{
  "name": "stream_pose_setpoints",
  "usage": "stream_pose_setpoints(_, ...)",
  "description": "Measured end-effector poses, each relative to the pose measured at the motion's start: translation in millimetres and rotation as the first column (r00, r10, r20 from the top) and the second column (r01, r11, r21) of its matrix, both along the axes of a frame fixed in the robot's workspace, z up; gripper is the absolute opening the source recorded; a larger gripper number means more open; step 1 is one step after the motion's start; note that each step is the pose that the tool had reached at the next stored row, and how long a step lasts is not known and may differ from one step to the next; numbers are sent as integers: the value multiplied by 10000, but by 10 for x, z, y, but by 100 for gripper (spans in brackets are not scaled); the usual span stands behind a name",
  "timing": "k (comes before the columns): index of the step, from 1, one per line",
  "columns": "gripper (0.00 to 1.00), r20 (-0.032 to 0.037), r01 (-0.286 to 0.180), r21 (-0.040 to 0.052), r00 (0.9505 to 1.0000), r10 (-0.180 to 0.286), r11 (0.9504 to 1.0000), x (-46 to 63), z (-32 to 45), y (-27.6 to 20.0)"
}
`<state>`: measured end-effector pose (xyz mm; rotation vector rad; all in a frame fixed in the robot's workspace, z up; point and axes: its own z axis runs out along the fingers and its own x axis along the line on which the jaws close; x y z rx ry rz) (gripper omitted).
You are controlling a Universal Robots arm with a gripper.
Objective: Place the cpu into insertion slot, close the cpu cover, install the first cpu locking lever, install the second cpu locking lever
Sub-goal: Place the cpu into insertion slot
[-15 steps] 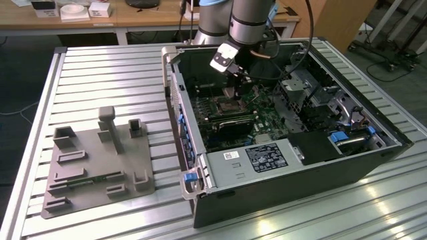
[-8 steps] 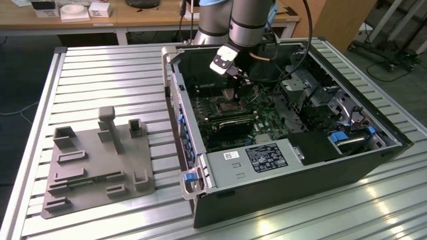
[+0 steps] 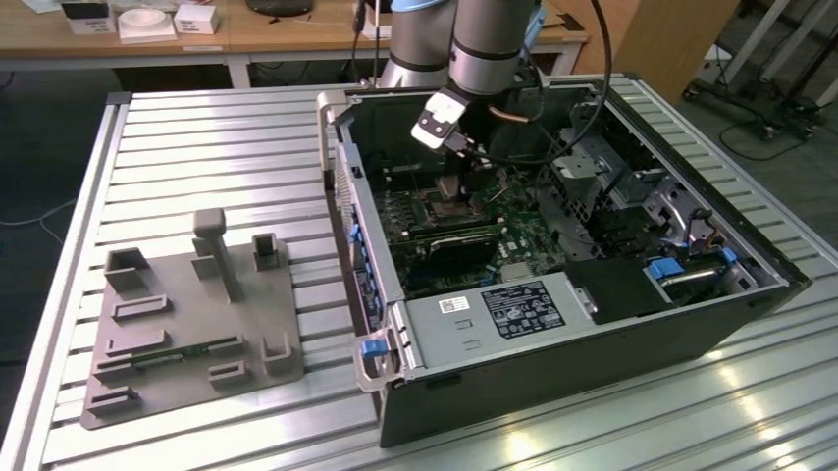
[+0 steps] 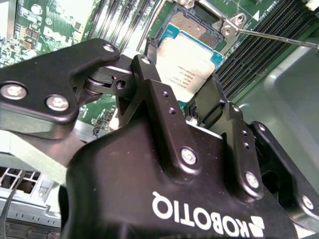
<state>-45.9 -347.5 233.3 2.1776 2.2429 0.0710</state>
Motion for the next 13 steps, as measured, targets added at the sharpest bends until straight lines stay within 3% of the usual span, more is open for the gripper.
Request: stream_pose_setpoints(13, 54, 0, 54, 1, 10000, -54, 10000, 0, -86, 1)
